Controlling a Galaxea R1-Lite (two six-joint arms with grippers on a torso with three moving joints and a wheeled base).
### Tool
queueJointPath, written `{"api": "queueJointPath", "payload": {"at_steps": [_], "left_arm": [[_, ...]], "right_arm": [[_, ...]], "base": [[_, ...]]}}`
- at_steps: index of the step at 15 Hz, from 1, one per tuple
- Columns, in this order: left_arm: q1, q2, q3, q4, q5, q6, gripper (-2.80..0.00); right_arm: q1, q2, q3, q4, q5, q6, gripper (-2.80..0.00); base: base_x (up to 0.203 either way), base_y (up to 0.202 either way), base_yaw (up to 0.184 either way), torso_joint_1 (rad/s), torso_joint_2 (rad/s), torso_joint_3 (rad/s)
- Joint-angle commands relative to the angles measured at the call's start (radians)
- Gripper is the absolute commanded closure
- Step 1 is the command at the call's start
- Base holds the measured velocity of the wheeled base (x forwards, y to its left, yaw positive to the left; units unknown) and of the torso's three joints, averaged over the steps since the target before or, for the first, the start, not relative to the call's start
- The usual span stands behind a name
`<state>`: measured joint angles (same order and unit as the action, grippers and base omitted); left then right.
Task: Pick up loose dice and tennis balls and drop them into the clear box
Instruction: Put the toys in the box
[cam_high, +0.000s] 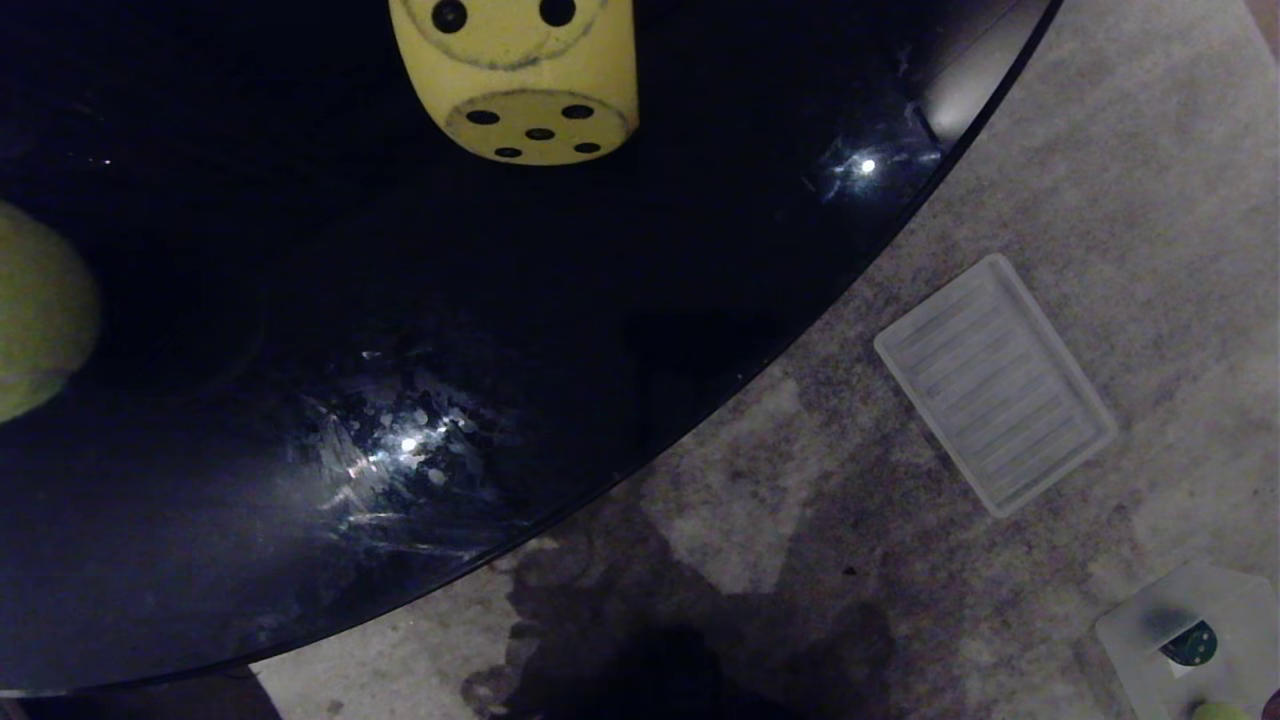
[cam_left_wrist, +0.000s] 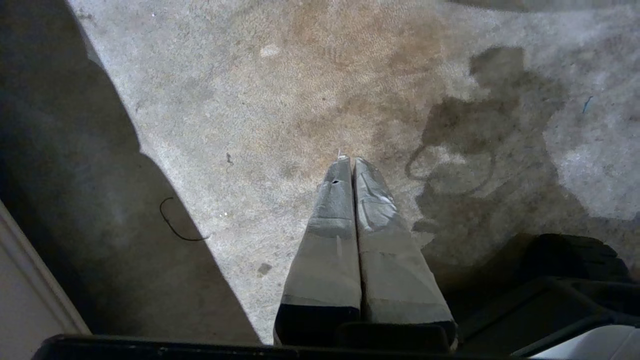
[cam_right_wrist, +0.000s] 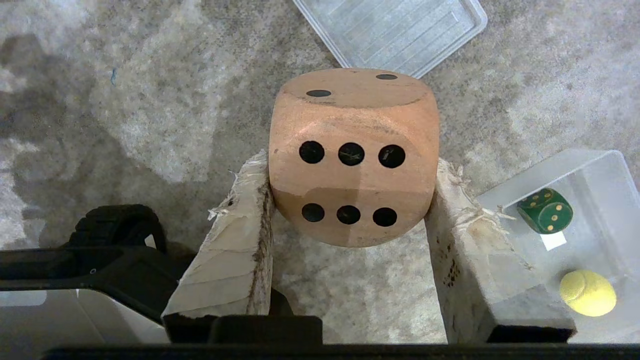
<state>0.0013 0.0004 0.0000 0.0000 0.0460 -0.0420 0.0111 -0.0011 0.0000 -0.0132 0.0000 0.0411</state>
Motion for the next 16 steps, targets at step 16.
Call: {"api": "queueJointPath", "payload": {"at_steps": [16], "left_arm": [[0.000, 0.001, 0.002, 0.000, 0.002, -0.004, 0.00]], "right_arm": [[0.001, 0.003, 0.006, -0.002, 0.000, -0.012, 0.00]], "base": [[-0.142, 0.000, -0.001, 0.002, 0.00, 0.003]]}}
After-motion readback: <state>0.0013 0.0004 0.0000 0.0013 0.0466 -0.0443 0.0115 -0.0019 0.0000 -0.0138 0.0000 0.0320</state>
